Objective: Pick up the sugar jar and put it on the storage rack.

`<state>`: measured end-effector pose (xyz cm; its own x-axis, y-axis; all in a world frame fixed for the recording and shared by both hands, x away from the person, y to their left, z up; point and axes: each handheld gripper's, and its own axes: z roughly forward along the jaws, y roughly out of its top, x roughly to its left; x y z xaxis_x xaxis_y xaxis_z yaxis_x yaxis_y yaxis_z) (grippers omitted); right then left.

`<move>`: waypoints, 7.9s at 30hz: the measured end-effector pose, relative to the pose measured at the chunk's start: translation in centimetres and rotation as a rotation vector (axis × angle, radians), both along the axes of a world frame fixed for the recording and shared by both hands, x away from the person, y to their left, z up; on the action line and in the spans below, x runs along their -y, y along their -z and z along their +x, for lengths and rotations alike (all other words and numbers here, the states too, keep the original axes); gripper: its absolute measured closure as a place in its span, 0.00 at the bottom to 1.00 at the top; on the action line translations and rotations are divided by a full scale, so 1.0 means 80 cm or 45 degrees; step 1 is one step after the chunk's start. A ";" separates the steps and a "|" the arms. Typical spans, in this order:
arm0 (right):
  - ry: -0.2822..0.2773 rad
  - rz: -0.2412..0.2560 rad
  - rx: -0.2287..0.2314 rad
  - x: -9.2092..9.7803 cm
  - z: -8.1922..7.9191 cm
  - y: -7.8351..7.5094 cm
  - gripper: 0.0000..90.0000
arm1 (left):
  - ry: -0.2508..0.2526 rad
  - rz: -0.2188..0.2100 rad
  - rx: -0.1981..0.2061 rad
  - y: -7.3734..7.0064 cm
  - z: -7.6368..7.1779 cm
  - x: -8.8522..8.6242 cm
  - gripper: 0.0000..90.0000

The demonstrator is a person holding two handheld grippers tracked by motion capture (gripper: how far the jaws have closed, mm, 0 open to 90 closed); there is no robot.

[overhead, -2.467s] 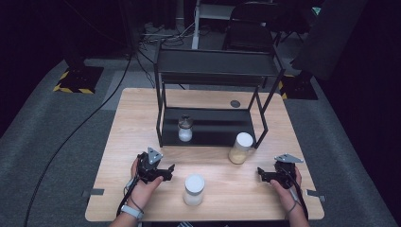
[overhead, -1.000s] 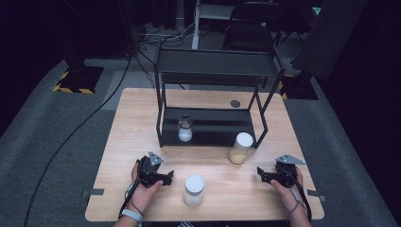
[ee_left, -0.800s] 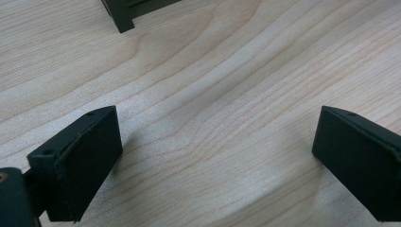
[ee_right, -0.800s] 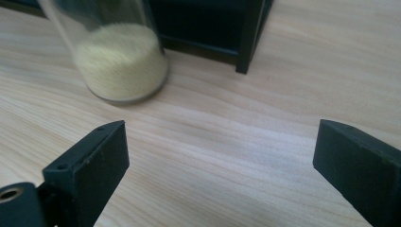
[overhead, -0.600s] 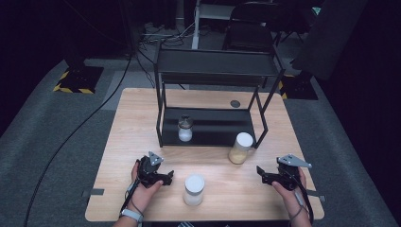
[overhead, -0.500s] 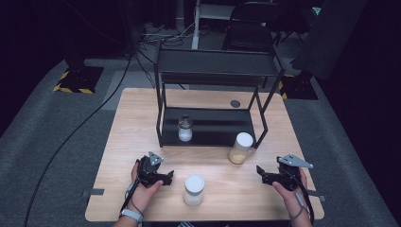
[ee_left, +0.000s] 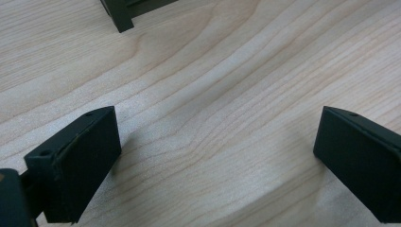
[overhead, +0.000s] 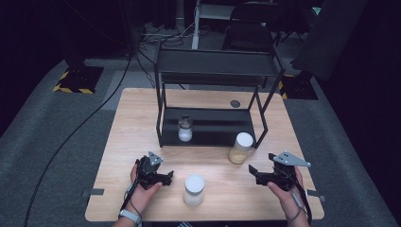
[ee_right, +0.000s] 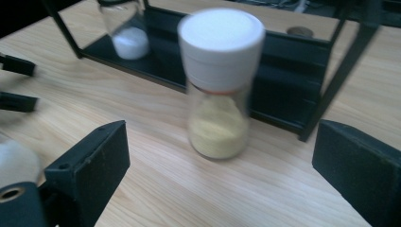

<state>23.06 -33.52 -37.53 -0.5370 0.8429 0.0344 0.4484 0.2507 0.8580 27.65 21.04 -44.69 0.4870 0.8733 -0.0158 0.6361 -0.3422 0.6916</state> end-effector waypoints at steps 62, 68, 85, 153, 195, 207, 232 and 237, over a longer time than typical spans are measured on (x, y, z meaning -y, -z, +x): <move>-0.363 0.030 -0.046 -0.152 0.002 -0.036 0.05 | -0.001 0.007 -0.002 0.000 0.001 0.000 0.00; -0.404 0.024 -0.052 -0.164 -0.004 -0.030 0.05 | -0.001 0.005 0.000 0.000 0.001 0.000 0.00; -0.476 -0.063 -0.077 -0.191 -0.010 -0.017 0.08 | 0.000 0.006 -0.001 0.000 0.001 0.000 0.00; -0.398 -0.144 0.001 -0.180 0.081 -0.088 0.38 | -0.004 -0.001 -0.001 0.000 0.002 -0.001 0.01; -0.108 -0.166 -0.107 -0.223 0.202 -0.044 0.38 | 0.004 0.000 -0.002 0.000 0.003 -0.002 0.01; -0.046 -0.151 -0.108 -0.229 0.217 -0.025 0.38 | 0.007 0.002 -0.002 0.000 0.003 -0.003 0.01; -0.014 -0.089 -0.081 -0.217 0.191 -0.047 0.13 | 0.005 0.001 -0.002 0.000 0.003 -0.002 0.01; -0.050 -0.090 -0.087 -0.206 0.172 -0.064 0.13 | 0.004 0.002 -0.001 0.000 0.003 -0.002 0.01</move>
